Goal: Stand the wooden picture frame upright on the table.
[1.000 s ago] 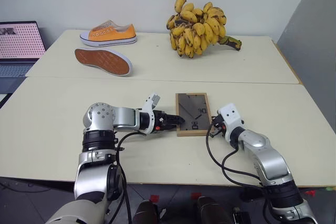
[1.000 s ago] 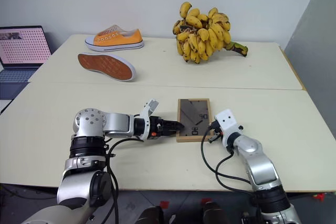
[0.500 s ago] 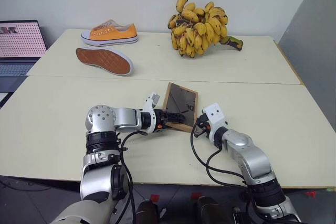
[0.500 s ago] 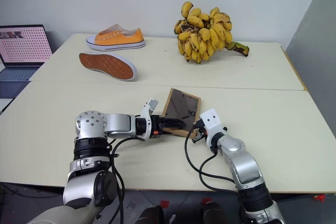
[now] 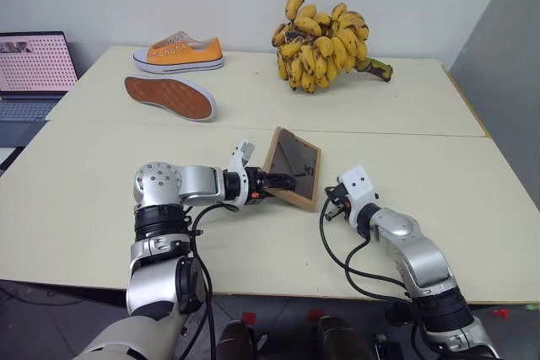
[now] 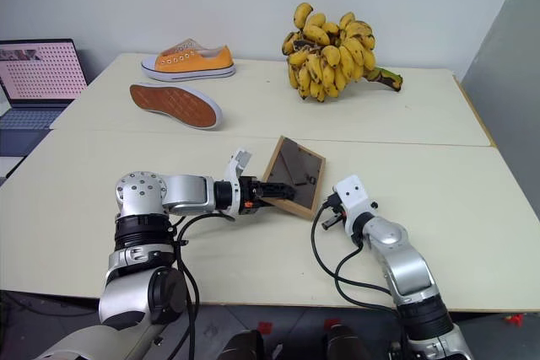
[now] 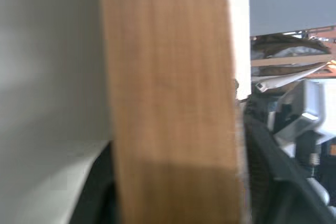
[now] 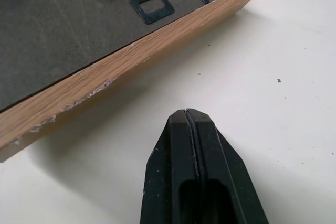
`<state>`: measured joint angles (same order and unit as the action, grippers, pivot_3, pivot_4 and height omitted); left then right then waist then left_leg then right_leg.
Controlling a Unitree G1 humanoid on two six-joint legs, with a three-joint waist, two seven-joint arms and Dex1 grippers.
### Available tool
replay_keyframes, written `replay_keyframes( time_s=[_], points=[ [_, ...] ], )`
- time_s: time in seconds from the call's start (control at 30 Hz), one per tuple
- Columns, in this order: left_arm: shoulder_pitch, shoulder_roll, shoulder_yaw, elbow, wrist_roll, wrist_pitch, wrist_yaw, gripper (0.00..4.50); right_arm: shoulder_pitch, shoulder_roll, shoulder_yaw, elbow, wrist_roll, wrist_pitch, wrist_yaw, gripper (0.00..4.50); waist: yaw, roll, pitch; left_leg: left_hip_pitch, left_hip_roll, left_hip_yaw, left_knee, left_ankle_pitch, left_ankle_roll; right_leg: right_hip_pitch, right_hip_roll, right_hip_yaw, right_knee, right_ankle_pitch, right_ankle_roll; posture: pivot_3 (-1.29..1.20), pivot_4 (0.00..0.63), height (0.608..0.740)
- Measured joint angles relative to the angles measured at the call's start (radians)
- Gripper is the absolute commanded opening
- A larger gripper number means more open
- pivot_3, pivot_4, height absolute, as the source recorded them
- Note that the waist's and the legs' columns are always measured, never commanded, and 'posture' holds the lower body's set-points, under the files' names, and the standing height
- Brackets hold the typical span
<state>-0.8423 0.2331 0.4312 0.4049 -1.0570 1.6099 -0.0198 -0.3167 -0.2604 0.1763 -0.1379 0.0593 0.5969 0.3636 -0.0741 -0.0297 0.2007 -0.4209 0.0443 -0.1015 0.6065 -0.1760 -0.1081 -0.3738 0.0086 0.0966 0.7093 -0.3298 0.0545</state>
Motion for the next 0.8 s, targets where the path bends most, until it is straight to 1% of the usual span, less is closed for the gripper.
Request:
replay_keyframes(
  time_s=[0.3, 0.43, 0.5, 0.57, 0.6, 0.63, 0.73, 0.8],
  points=[
    [-0.026, -0.002, -0.001, 0.024, -0.001, 0.000, -0.015, 1.31, -0.014, 0.011, -0.002, 0.031, 0.000, -0.023, -0.012, 0.00, 0.001, 0.000, 0.000, 0.000, 0.000, 0.000, 0.000, 0.000, 0.000, 0.000, 0.000, 0.000, 0.000, 0.000, 0.000, 0.00, 0.150, 0.740],
    [-0.028, 0.019, -0.039, 0.003, 0.008, -0.003, -0.092, 1.31, -0.016, -0.001, -0.002, 0.040, -0.001, -0.040, -0.012, 0.00, 0.001, 0.000, 0.000, -0.001, 0.000, 0.000, 0.000, 0.000, 0.000, 0.000, 0.000, 0.000, 0.000, 0.000, 0.000, 0.00, 0.150, 0.740],
    [-0.031, 0.073, -0.117, -0.038, 0.028, -0.054, -0.213, 1.31, -0.008, -0.038, -0.015, 0.031, 0.001, -0.043, 0.001, 0.00, 0.001, 0.000, 0.000, -0.001, 0.000, 0.000, 0.000, 0.000, -0.001, -0.001, 0.000, 0.000, 0.000, 0.000, -0.001, 0.00, 0.150, 0.740],
    [-0.044, 0.158, -0.190, -0.072, 0.069, -0.156, -0.363, 1.31, 0.021, -0.103, -0.065, 0.010, 0.008, -0.039, 0.017, 0.00, 0.007, 0.000, 0.001, -0.002, 0.000, 0.000, -0.001, 0.000, -0.001, -0.001, 0.000, 0.000, -0.001, 0.001, -0.002, 0.00, 0.150, 0.740],
    [-0.064, 0.245, -0.217, -0.089, 0.121, -0.259, -0.482, 1.31, 0.048, -0.171, -0.140, -0.002, 0.014, -0.019, 0.030, 0.00, 0.014, 0.000, 0.001, -0.002, 0.000, 0.000, -0.002, 0.000, -0.001, -0.001, 0.000, 0.000, -0.004, 0.001, -0.002, 0.00, 0.150, 0.740],
    [-0.080, 0.283, -0.223, -0.103, 0.151, -0.325, -0.545, 1.31, 0.054, -0.199, -0.200, -0.009, 0.017, -0.001, 0.034, 0.00, 0.017, 0.001, 0.001, -0.002, 0.000, 0.000, -0.003, 0.000, 0.000, 0.000, 0.000, 0.000, -0.006, 0.001, -0.002, 0.00, 0.150, 0.740],
    [-0.083, 0.330, -0.327, -0.131, 0.220, -0.460, -0.736, 1.31, 0.013, -0.270, -0.270, -0.107, 0.094, 0.083, 0.089, 0.00, 0.018, 0.004, 0.003, -0.005, 0.000, 0.001, -0.004, 0.000, 0.000, -0.002, 0.000, 0.000, -0.010, 0.002, -0.001, 0.00, 0.150, 0.740],
    [-0.083, 0.349, -0.375, -0.144, 0.258, -0.520, -0.824, 1.31, -0.085, -0.297, -0.356, -0.185, 0.168, 0.168, 0.096, 0.00, 0.014, 0.005, 0.004, -0.006, 0.001, 0.001, -0.005, 0.000, 0.000, -0.003, 0.000, 0.000, -0.011, 0.002, -0.001, 0.00, 0.150, 0.740]
  ],
)
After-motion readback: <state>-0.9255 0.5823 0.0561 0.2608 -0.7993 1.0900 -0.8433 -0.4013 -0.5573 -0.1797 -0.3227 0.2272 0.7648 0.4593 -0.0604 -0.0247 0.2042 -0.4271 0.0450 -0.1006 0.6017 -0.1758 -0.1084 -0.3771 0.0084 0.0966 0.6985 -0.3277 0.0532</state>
